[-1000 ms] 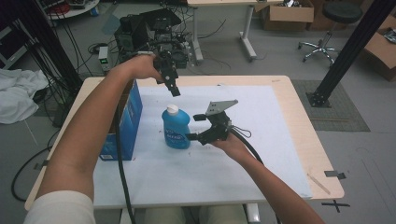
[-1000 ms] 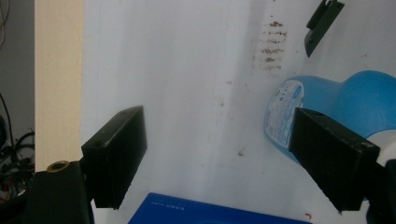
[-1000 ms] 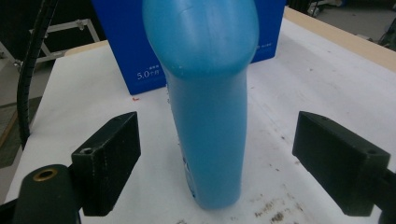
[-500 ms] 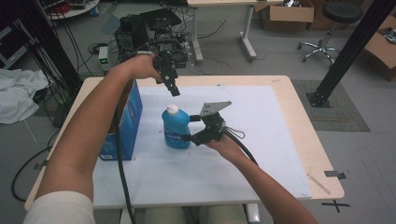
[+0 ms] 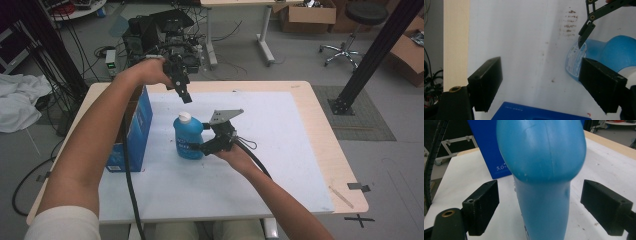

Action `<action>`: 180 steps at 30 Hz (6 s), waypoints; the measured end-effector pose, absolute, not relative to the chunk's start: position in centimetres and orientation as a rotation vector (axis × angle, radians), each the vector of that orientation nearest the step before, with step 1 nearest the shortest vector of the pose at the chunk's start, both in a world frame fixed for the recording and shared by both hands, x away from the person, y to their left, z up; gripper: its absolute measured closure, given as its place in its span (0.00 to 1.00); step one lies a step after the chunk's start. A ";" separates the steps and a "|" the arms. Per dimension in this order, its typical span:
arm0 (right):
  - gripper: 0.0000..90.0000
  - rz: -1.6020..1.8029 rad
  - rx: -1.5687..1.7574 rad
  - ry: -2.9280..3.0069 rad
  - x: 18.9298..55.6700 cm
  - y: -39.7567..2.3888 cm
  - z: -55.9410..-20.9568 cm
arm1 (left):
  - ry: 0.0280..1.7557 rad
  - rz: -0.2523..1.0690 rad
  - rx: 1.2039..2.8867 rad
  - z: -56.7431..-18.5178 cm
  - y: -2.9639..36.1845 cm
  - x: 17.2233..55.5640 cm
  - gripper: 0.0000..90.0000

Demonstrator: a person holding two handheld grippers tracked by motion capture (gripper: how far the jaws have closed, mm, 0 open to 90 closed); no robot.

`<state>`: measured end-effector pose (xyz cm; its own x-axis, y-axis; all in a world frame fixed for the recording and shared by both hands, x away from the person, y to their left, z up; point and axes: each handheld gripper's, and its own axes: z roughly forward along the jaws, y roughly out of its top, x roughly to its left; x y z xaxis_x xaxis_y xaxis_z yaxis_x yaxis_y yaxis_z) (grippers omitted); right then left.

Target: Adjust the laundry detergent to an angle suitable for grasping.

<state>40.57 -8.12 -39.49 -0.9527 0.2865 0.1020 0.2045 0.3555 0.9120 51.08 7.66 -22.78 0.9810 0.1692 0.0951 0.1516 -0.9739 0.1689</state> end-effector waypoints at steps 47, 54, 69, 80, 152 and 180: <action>0.36 1.749 0.422 2.480 40.9 -6.4 -39.6 | 0.250 0.160 2.963 -22.8 8.2 51.0 0.23; 0.39 1.747 0.421 2.484 40.9 -6.5 -39.5 | 0.244 0.159 2.967 -22.8 8.2 50.9 0.24; 0.44 1.730 0.413 2.472 41.0 -6.6 -39.5 | 0.246 0.160 2.971 -22.8 8.4 50.9 0.24; 0.47 1.709 0.381 2.470 40.9 -6.6 -39.3 | 0.251 0.166 2.968 -22.9 8.5 50.9 0.24; 0.48 1.755 0.047 2.650 36.7 -14.9 -38.9 | 0.270 0.178 2.978 -23.0 8.2 50.2 0.23; 0.47 1.782 0.051 2.648 36.9 -15.1 -39.1 | 0.277 0.175 2.984 -23.1 8.2 50.1 0.23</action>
<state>36.90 -15.12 -39.12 -0.9982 -0.0018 0.0600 0.0549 0.3765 0.9248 50.14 8.24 -23.11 0.9763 0.1909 0.1024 0.1747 -0.9733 0.1486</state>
